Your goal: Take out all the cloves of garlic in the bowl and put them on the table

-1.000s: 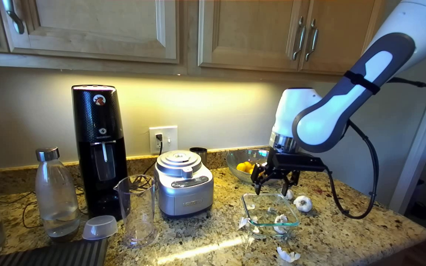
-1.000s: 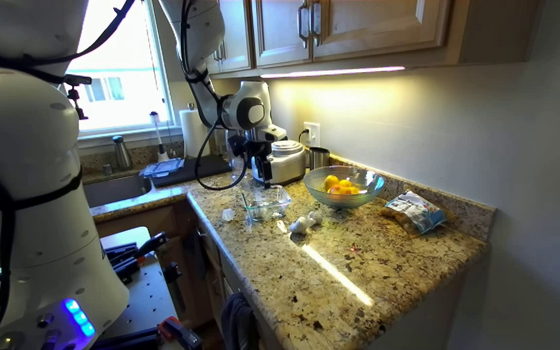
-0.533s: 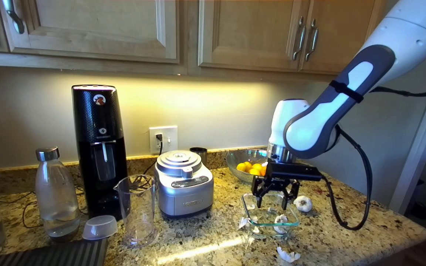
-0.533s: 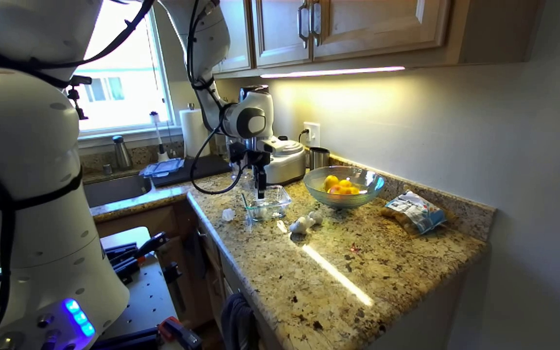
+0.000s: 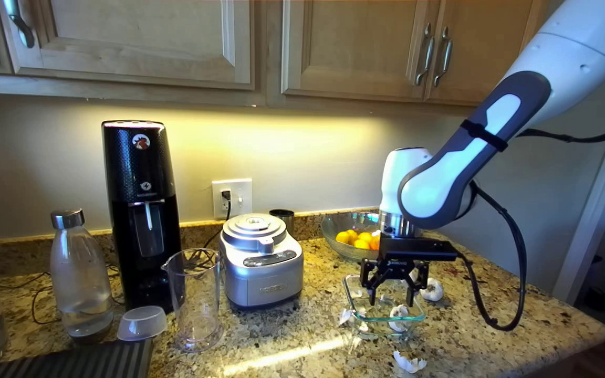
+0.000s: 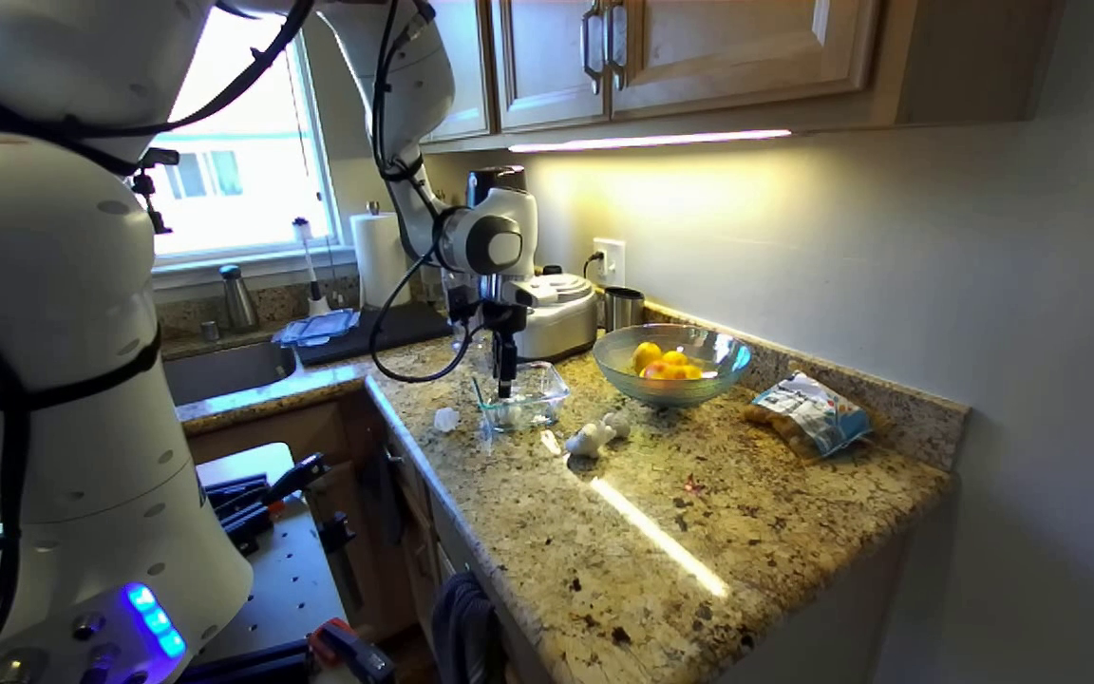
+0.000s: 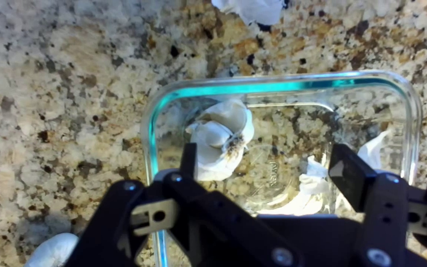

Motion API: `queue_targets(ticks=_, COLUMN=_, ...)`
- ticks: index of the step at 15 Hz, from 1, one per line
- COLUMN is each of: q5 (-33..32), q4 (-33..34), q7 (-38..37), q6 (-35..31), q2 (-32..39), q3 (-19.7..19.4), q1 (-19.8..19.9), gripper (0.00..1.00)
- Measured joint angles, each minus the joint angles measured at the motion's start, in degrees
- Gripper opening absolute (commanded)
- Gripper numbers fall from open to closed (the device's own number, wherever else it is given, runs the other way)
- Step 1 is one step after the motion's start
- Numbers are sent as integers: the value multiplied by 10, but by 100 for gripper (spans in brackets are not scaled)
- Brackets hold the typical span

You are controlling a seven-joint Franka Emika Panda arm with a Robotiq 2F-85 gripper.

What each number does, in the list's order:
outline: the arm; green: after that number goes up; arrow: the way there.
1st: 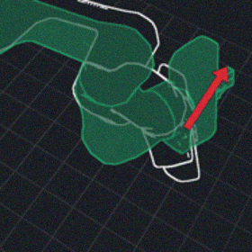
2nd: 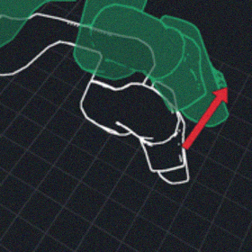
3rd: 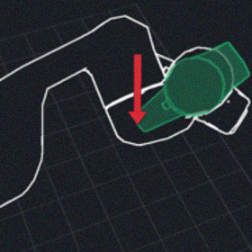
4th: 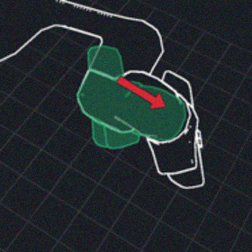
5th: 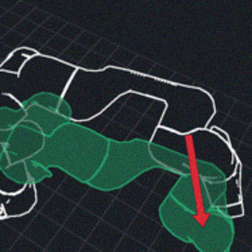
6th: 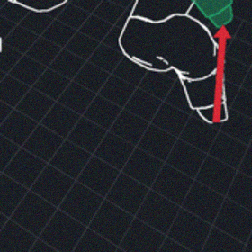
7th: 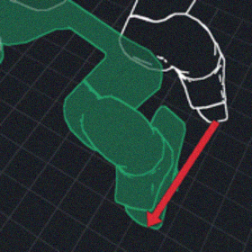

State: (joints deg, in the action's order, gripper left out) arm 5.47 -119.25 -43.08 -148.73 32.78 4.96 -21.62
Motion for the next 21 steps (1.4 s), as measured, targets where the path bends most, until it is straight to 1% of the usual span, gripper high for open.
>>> queue_targets(ticks=5, q5=0, q4=11, q7=-2, q6=0, q2=20, q3=0, q1=0, gripper=90)
queue_targets(ticks=12, q5=0, q4=14, q7=-2, q6=1, q2=38, q3=0, q1=-1, gripper=89)
queue_targets(ticks=20, q5=6, q4=35, q7=-2, q6=8, q2=63, q3=0, q1=-2, gripper=84)
queue_targets(ticks=21, q5=6, q4=38, q7=-2, q6=9, q2=65, q3=0, q1=-2, gripper=82)
